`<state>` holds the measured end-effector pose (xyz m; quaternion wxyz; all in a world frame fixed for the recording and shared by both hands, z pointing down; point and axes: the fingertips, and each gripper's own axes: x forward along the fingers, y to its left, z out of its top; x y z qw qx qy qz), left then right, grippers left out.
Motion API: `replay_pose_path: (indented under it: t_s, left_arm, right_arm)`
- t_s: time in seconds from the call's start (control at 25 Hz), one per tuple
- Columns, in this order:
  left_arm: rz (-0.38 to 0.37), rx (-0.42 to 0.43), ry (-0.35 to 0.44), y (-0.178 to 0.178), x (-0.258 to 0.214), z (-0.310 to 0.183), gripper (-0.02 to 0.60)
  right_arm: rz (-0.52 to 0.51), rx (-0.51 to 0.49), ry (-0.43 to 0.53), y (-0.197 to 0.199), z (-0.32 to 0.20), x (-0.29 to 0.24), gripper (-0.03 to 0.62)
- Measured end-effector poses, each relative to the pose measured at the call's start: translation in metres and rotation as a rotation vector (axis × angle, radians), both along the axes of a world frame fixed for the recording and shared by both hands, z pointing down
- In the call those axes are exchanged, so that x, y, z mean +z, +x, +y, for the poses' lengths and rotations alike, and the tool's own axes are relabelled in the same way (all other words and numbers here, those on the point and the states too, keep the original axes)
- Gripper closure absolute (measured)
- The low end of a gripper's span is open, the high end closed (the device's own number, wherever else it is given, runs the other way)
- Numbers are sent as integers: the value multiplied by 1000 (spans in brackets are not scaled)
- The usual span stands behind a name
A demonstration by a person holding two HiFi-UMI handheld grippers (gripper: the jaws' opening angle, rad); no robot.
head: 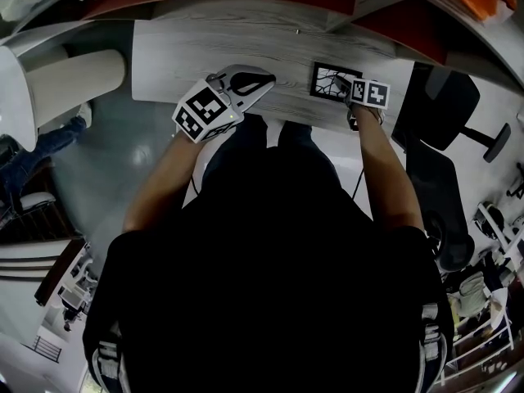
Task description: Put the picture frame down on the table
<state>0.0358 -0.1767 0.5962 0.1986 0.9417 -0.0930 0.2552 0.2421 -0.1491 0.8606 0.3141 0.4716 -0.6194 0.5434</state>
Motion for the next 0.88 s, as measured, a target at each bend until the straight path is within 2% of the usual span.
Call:
replay_pose_path:
  t_s: [0.56, 0.88]
  left_arm:
    - [3, -7, 2, -11, -7, -1, 563]
    - [23, -6, 31, -18, -24, 2, 564]
  right_arm:
    - [37, 40, 4, 8, -2, -3, 250]
    - [35, 98, 55, 13, -7, -39, 252]
